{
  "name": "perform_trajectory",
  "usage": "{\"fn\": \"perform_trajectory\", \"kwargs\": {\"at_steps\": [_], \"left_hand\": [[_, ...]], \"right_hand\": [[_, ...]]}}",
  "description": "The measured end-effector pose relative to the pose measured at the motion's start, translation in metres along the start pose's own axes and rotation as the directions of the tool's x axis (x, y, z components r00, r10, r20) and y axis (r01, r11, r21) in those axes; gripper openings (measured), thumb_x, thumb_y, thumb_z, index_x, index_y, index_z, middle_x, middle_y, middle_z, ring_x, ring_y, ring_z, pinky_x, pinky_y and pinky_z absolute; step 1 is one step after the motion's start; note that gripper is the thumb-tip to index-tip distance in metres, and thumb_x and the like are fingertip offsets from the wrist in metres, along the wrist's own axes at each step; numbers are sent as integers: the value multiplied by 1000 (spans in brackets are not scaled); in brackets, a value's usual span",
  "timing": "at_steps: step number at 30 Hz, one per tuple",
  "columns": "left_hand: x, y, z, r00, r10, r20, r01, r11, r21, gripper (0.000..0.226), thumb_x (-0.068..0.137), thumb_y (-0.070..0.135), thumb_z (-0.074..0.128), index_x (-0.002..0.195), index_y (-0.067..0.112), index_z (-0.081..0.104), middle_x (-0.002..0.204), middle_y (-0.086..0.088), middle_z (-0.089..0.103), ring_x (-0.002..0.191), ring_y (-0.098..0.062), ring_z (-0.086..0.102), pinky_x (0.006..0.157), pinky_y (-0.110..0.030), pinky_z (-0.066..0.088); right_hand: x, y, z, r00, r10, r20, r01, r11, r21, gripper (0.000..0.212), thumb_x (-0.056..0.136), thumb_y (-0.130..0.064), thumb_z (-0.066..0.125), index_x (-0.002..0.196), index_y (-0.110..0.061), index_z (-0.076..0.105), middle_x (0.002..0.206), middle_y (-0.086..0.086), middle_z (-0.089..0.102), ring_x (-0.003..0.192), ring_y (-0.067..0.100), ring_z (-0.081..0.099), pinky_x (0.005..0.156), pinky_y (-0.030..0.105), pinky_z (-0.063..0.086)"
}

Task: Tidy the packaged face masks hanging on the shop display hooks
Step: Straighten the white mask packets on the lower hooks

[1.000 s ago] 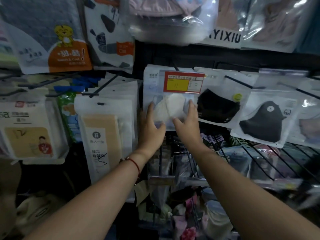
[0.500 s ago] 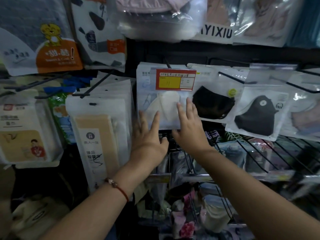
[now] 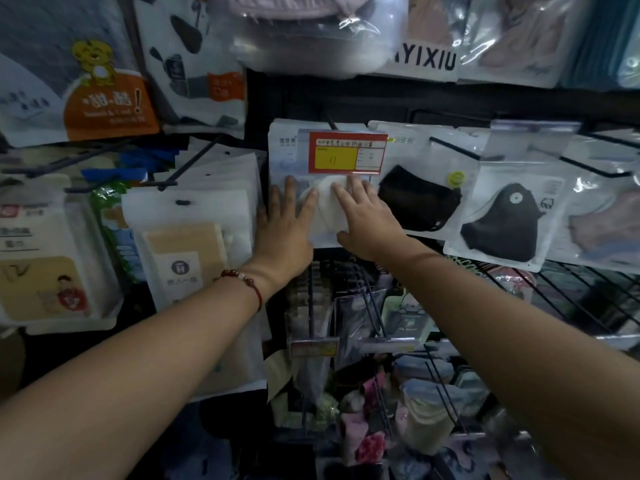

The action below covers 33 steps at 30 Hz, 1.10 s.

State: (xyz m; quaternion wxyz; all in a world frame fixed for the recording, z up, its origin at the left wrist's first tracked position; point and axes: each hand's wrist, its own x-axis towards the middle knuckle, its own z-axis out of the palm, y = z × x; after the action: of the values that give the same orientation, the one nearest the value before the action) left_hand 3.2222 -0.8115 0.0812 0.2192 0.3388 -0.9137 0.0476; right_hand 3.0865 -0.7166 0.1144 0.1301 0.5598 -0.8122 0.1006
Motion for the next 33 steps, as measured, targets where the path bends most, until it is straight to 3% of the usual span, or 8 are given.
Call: {"fn": "perform_trajectory", "kwargs": {"at_steps": [11, 20, 27, 33], "left_hand": [[-9, 1, 11, 999, 43, -20, -41, 996, 82, 89, 92, 23, 56, 159, 29, -2, 164, -13, -22, 150, -43, -14, 122, -57, 0], [-9, -1, 21, 998, 41, 56, -47, 994, 94, 92, 88, 21, 60, 158, 33, 2, 163, -11, -24, 150, -41, -17, 121, -56, -4], [-12, 1, 17, 997, 39, 61, -44, 997, 71, 89, 89, 26, 59, 158, 32, 4, 164, -13, -21, 150, -42, -14, 122, -57, 1], [-26, 28, 10, 989, 144, 24, -145, 984, 104, 83, 93, 37, 54, 159, 31, 3, 166, -14, -13, 152, -39, -6, 122, -55, 7]], "right_hand": [[-8, -4, 12, 1000, 5, 1, -5, 999, -43, 93, 88, -22, 60, 156, -20, -4, 163, 14, -15, 150, 36, -5, 121, 47, 6], [-17, 1, 27, 994, -10, 110, 23, 992, -123, 97, 87, -19, 58, 156, -23, -11, 161, 13, -22, 150, 35, -7, 120, 44, 4], [-23, 3, 26, 993, -37, 113, 44, 998, -54, 94, 88, -26, 60, 157, -22, -5, 162, 14, -17, 150, 35, -4, 121, 45, 8], [-59, 32, 22, 996, -34, 80, 32, 999, 27, 87, 90, -36, 58, 157, -24, 4, 164, 9, -10, 151, 30, -3, 121, 42, 9]]}}
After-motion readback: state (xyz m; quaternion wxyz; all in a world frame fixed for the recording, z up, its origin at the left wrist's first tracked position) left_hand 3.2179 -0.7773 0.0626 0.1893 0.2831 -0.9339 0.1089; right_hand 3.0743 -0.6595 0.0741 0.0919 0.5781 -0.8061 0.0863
